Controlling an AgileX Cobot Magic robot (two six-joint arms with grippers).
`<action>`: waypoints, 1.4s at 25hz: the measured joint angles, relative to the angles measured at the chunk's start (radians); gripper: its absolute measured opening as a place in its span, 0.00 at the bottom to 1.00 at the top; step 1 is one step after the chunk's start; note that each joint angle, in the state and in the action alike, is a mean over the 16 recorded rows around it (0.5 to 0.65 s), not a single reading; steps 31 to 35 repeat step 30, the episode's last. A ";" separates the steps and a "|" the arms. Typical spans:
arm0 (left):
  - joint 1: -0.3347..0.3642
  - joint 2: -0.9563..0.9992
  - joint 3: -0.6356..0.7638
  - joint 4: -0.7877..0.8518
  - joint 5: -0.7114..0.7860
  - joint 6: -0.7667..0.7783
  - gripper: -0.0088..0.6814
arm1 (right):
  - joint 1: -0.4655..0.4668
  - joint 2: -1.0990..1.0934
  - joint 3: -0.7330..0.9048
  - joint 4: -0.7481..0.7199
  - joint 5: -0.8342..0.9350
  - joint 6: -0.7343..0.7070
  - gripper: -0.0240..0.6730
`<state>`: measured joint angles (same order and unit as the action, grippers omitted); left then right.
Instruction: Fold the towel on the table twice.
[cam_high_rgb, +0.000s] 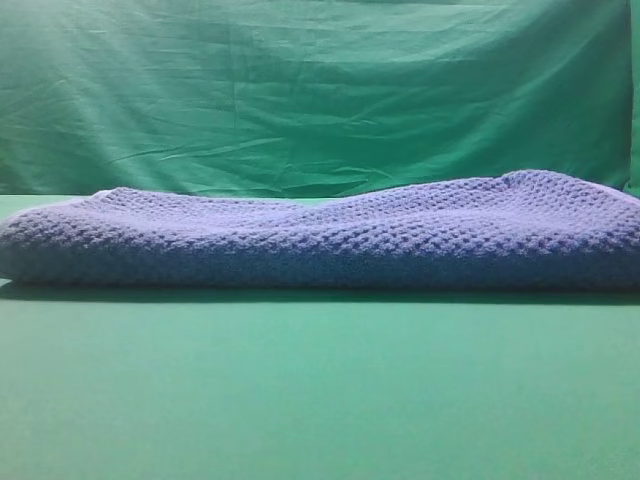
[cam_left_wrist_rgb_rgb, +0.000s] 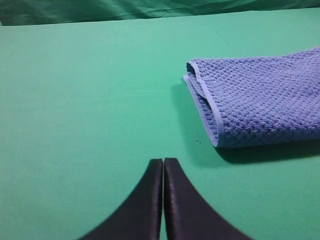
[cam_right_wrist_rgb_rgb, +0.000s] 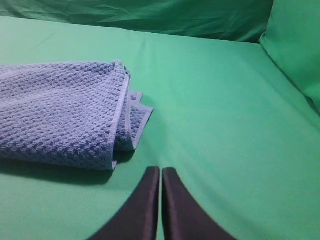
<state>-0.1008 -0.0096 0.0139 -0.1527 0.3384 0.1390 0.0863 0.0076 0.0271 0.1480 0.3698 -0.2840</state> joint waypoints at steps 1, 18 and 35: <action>0.001 -0.001 0.000 0.000 0.000 0.000 0.01 | -0.001 -0.006 0.000 0.000 0.001 0.000 0.03; 0.002 -0.001 0.000 0.000 0.000 0.000 0.01 | -0.001 -0.018 0.000 0.000 0.003 0.000 0.03; 0.002 -0.001 0.000 0.000 0.000 0.000 0.01 | -0.001 -0.018 0.000 0.001 0.003 0.000 0.03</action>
